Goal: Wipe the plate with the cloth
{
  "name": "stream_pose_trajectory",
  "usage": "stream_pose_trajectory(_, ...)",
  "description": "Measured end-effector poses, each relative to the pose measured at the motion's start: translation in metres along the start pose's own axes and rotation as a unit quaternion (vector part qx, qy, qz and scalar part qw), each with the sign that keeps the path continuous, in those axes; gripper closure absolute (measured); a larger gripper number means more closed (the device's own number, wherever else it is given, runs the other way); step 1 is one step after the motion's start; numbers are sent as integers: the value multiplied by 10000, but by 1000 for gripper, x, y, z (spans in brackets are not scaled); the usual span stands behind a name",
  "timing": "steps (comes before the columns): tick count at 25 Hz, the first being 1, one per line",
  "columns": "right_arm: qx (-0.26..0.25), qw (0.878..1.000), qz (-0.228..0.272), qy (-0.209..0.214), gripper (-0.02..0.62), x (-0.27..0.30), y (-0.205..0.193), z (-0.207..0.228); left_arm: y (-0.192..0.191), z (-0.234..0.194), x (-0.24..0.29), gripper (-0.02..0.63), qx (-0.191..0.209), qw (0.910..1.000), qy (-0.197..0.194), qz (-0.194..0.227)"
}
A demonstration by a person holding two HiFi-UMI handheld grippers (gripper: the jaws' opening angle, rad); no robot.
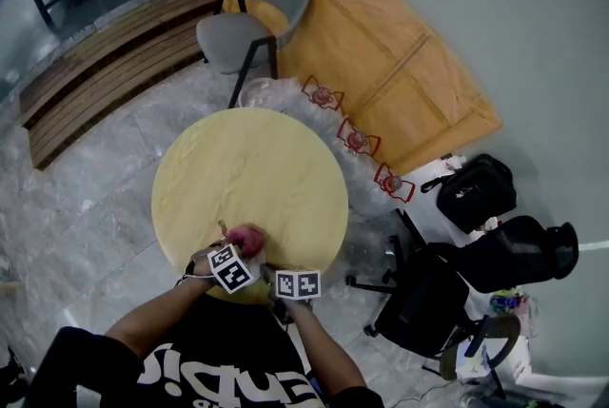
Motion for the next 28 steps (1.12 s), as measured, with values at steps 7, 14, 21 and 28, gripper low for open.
stream_pose_trajectory(7,62,9999,88,-16,540,1,1,-2,2,4,1,541,-123,9999,-77,-4)
stream_pose_trajectory(14,149,9994,258,-167,540,1,2,0,0,14,1,541,-204,9996,-173,-4)
stream_pose_trajectory(21,215,9988,351,-269,540,1,1,0,-6,29,-2,541,-169,9996,-222,20)
stream_pose_trajectory(28,129,9985,361,-385,540,2,-3,-4,-14,38,-6,541,-337,9991,-270,37)
Point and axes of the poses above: the fingertips, and each gripper's own axes: x forward along the fingers, z to its right, y out of its top, the point moved 5 cm from there along -x, backward along the fingers, and after that the axes turned 4 degrees about y, right-handed, at the moved point
